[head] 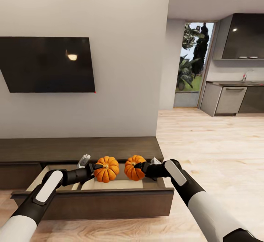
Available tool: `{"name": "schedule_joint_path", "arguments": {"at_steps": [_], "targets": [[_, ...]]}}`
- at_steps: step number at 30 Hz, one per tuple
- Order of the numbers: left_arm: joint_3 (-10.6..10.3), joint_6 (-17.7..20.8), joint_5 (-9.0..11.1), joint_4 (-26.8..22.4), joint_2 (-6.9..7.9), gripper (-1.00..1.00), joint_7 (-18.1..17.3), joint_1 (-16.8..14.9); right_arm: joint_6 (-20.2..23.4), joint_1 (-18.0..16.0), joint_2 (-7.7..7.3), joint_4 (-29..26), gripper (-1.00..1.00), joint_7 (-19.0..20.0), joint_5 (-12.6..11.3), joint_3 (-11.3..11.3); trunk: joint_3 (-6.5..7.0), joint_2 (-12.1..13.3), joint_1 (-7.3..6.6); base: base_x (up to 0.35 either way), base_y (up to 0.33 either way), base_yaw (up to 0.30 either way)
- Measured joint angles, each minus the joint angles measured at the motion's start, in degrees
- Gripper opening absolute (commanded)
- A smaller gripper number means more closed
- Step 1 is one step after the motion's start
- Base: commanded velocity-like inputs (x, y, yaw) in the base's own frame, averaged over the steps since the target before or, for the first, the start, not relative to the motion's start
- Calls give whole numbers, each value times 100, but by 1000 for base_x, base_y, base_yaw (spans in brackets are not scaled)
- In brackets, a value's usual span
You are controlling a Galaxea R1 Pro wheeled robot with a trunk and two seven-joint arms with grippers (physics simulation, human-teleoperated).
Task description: Place each of the two pumpkins and all three candles from the living room inside a cabinet in the living room (use any cabinet), then make sure every cabinet is closed, and position the cauldron so it is next to a table in the living room.
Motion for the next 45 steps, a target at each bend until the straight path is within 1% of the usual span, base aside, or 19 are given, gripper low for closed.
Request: {"name": "schedule_joint_path", "arguments": {"at_steps": [4, 7, 12, 15, 17, 20, 22, 26, 40, 45], "targets": [[-3, -27, -13, 8, -8, -100, 1, 0, -165, 0, 2, 7, -100, -2, 41, 135, -72, -160, 88, 0, 0, 0], [-3, -36, -23, 7, -19, -100, 4, 2, -193, 0, 2, 9, -100, -2, 45, 162, -126, -281, 154, 0, 0, 0], [-2, -96, -190, 6, -45, -100, 7, 0, -213, 0, 2, 12, -100, -2, 65, 175, -215, -481, 264, 0, 0, 0], [-3, -177, -226, 9, -53, -100, 5, 0, -274, 0, 14, 31, -100, -2, 174, 177, -269, -602, 330, 0, 0, 0], [-3, -198, -236, 5, -54, -100, 2, 0, -338, 2, 33, 190, -100, -1, 302, 184, -306, -682, 374, 0, 0, 0], [-8, -205, -243, 5, -70, -100, 0, 0, -380, 2, 117, 379, -100, 5, 354, 184, -360, -802, 440, 0, 0, 0], [-10, -208, -232, 4, -82, -100, 0, 0, -408, 0, 168, 422, -100, 7, 392, 180, -359, -804, 440, 0, 0, 0], [-11, -211, -239, 4, -88, -100, 0, 0, -424, -1, 198, 447, -100, 6, 434, 178, -359, -804, 440, 0, 0, 0], [-27, -217, -251, 4, -90, -100, 0, 0, -472, -1, 205, 456, -100, 7, 445, 180, -359, -804, 440, 79, -1, 0], [-34, -218, -263, 5, -90, -100, 0, 0, -471, -1, 206, 462, -100, 6, 442, 177, -359, -804, 438, 203, -92, 0]]}}
